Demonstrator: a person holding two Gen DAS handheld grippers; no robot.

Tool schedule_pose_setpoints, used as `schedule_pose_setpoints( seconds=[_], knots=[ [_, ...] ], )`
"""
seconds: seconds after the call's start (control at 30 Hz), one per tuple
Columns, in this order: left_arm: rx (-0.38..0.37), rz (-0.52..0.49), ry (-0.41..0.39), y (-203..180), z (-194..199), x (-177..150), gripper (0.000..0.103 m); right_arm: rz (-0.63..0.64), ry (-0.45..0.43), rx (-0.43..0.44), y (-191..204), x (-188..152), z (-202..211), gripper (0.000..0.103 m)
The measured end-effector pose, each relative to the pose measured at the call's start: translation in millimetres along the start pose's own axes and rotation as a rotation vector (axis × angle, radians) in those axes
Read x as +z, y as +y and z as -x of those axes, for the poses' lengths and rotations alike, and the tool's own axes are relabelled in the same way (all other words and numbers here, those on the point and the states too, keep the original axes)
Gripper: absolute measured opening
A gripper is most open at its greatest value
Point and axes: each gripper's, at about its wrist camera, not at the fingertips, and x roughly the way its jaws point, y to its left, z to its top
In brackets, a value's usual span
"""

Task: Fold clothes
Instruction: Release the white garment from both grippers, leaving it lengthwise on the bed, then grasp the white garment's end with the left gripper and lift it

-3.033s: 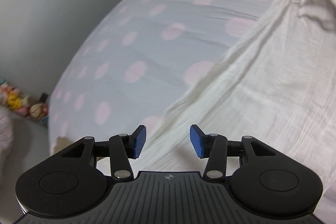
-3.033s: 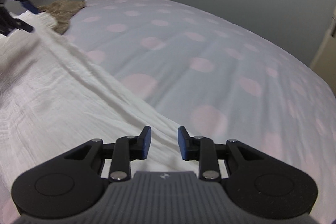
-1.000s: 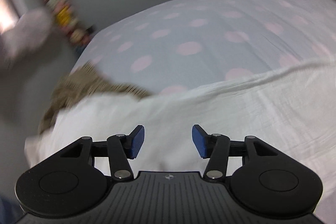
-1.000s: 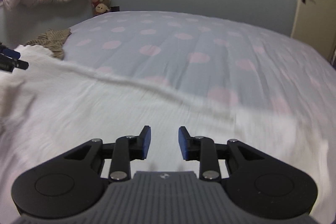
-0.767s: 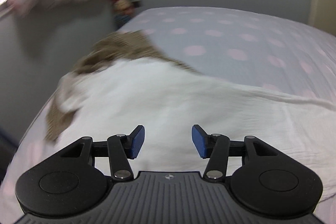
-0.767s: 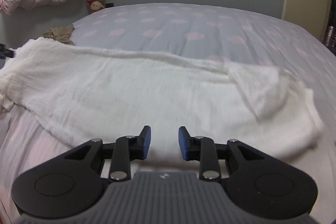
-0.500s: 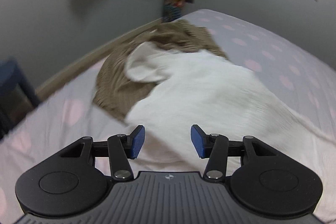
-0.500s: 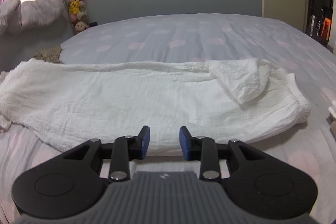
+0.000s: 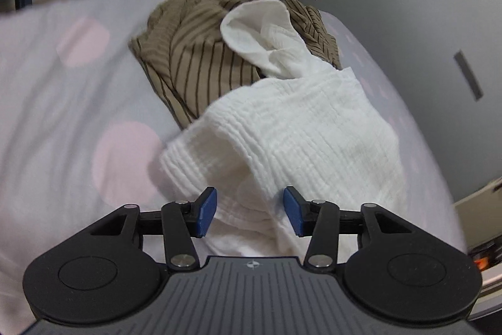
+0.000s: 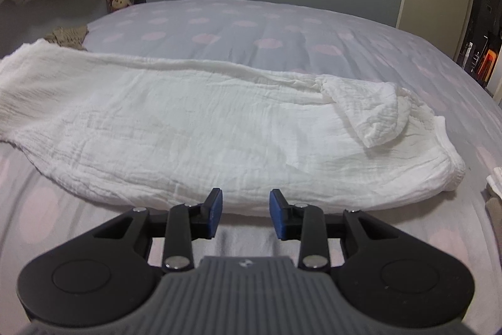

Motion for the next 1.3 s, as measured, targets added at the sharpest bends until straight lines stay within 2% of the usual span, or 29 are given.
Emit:
schedule_pose_setpoints(
  seconds=[0.1, 0.2, 0.37, 0.53, 0.83, 1.07, 1.3],
  knots=[
    [-0.084, 0.074, 0.011, 4.0, -5.2, -0.2, 0.031, 0.009, 0.026, -0.015, 1.4, -0.2, -6.5, 0.036],
    [-0.092, 0.067, 0.015, -3.5, -8.2, 0.7, 0.013, 0.031, 0.042, -0.019, 5.8, -1.0, -10.6, 0.036],
    [-0.099, 0.023, -0.050, -21.8, 7.5, -0.2, 0.007, 0.053, 0.036, -0.016, 10.1, -1.1, -7.9, 0.036],
    [-0.089, -0.125, -0.100, -60.7, 27.0, -4.5, 0.006, 0.039, 0.011, -0.006, 8.0, -0.3, -3.9, 0.036],
    [-0.111, -0.455, -0.146, -173.5, 45.1, -33.7, 0.006, -0.052, -0.071, 0.040, -7.8, -0.3, 9.9, 0.037],
    [-0.101, -0.695, -0.088, -251.5, 22.4, -96.9, 0.006, -0.188, -0.127, 0.100, -31.4, -2.5, 12.9, 0.038],
    [-0.102, -0.912, 0.051, -299.8, -18.5, -189.2, 0.006, -0.312, -0.145, 0.141, -50.0, -4.5, 10.1, 0.038]
  ],
)
